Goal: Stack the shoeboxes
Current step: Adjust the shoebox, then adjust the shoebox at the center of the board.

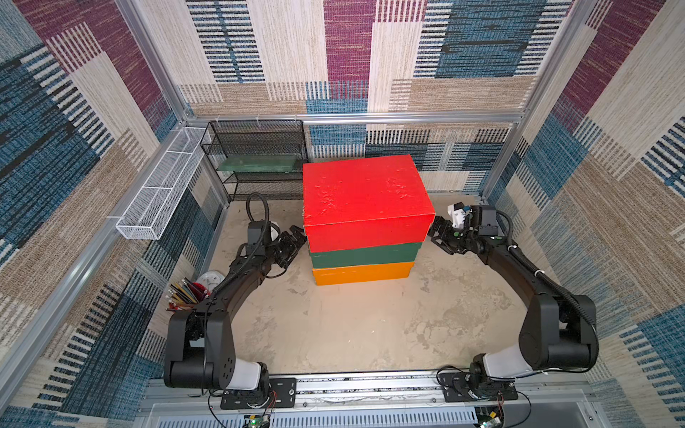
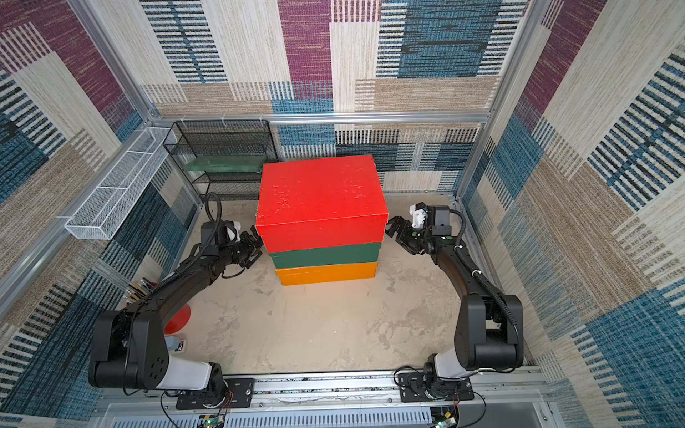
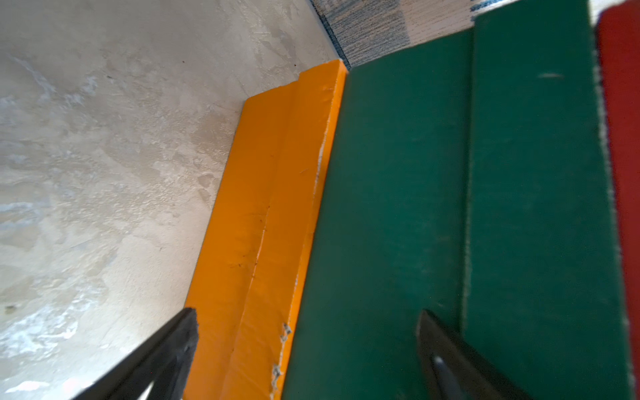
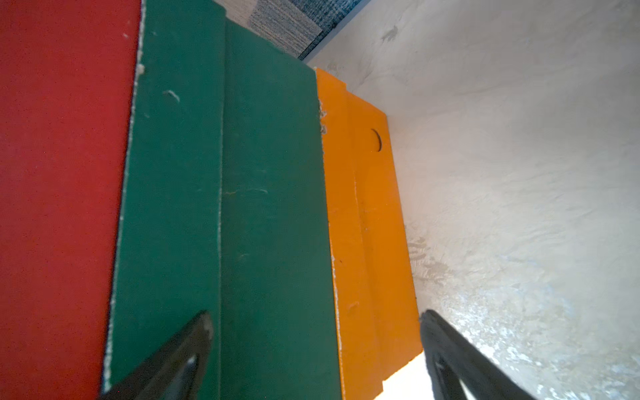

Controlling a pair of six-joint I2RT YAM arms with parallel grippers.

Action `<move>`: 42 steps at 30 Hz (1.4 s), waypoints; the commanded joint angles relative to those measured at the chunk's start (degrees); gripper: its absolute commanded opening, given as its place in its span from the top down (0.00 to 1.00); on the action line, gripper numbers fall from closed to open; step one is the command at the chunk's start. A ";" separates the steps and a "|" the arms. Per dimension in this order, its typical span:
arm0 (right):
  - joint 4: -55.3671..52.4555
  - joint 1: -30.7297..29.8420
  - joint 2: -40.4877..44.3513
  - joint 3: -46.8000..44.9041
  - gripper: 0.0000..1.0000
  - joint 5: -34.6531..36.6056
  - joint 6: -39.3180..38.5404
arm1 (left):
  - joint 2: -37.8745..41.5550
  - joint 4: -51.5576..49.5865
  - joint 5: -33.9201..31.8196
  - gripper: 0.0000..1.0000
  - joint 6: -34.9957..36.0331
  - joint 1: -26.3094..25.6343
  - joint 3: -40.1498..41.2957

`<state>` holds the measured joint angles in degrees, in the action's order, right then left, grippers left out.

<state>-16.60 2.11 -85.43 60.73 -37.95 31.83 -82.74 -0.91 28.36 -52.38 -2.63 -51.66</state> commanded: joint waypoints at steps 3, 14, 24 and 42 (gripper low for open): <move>-0.23 1.56 -0.77 0.19 0.05 -0.54 -1.46 | -0.31 -0.39 0.84 0.00 1.40 2.47 -1.41; 2.54 2.64 -4.86 -2.03 0.05 -0.56 -0.86 | -4.91 5.57 3.20 0.00 -1.15 4.41 2.54; 6.59 1.24 -9.56 -7.24 0.05 0.74 -1.38 | -12.52 13.10 4.34 0.00 -3.97 3.77 6.05; 11.41 -3.68 -15.99 -8.10 0.05 0.84 1.14 | -20.45 19.24 6.45 0.00 -5.64 0.09 7.16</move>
<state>-6.35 -1.02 -101.30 52.99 -36.84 32.80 -102.21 22.17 34.72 -58.61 -1.78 -44.80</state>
